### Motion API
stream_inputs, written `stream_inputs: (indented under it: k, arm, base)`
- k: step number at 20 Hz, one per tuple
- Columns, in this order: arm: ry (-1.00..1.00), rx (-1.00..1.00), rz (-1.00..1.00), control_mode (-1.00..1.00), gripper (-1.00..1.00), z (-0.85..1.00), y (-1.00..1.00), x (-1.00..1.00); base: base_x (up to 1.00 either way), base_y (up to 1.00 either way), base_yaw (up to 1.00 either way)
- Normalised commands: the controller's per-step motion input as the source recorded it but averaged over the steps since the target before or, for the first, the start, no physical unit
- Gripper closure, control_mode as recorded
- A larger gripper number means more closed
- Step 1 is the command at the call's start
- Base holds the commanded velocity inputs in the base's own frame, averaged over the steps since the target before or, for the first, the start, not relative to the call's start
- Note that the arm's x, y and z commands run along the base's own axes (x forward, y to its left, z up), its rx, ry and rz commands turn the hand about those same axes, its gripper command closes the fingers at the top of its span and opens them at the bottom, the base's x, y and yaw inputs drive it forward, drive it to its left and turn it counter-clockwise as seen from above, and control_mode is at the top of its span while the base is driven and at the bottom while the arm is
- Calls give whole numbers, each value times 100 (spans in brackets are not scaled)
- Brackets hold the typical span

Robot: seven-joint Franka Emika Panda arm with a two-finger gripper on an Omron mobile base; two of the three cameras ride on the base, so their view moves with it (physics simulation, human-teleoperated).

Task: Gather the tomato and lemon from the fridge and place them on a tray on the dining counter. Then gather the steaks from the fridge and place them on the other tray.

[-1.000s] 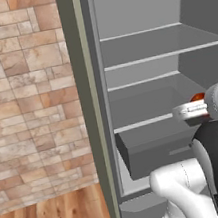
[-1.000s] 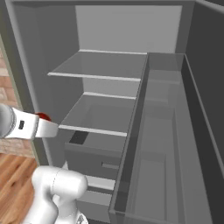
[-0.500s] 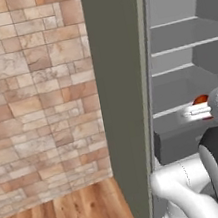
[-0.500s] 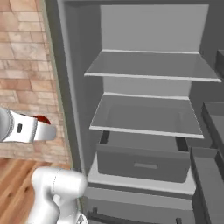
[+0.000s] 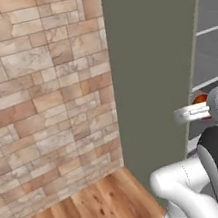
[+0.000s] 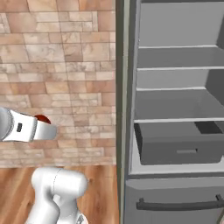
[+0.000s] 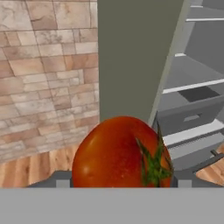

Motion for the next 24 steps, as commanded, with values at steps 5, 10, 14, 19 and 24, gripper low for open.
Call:
stream_inputs:
  k: [5,10,14,19,24]
  arm:
    - [0,0,0,100,100,0,0,0]
    - [0,0,0,100,100,0,0,0]
    - [0,0,0,100,100,0,0,0]
    - [0,0,0,100,100,0,0,0]
    - [0,0,0,100,100,0,0,0]
  base:
    - [-92,79,-39]
    - [-100,70,-39]
    - [-100,55,-41]
    - [-100,32,-43]
    - [-100,18,-42]
